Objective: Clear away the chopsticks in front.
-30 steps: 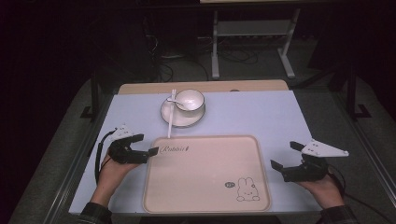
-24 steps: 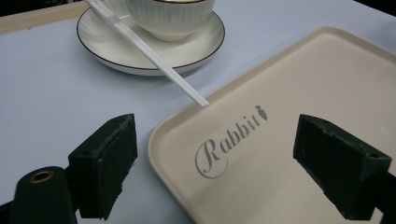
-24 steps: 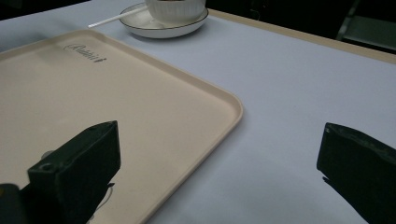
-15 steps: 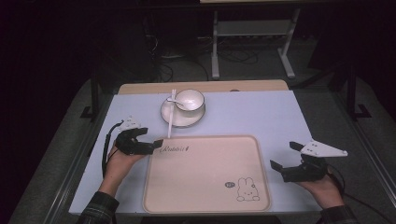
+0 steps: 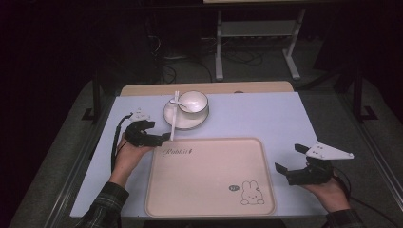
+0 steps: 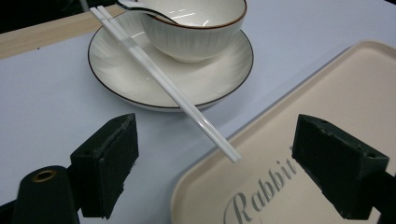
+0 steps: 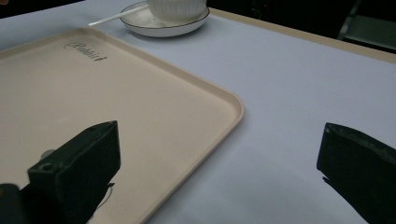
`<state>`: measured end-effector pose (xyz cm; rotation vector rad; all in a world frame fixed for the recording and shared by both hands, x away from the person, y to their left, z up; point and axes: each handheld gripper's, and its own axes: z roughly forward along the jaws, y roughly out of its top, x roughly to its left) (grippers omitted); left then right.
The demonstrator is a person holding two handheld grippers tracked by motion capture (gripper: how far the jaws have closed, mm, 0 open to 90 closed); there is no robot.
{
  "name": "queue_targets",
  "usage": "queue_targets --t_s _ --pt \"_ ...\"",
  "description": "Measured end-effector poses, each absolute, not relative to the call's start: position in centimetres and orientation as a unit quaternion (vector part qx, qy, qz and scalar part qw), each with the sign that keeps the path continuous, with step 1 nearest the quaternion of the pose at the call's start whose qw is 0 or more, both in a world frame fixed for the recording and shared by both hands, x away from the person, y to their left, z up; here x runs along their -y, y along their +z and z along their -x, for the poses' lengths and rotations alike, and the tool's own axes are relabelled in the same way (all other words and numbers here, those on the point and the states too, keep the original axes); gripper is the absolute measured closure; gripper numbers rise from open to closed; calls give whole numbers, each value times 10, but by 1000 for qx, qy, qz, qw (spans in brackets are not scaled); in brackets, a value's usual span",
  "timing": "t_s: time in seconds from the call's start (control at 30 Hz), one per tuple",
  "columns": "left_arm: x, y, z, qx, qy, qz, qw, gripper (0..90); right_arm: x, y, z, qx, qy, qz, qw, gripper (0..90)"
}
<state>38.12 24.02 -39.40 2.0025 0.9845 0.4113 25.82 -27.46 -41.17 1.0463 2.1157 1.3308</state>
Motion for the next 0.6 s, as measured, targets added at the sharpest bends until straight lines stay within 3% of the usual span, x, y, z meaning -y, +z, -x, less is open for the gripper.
queue_targets --t_s 0.6 --pt "-220 -404 -436 -412 161 -811 384 177 275 -411 -258 -760 485 -378 211 0"
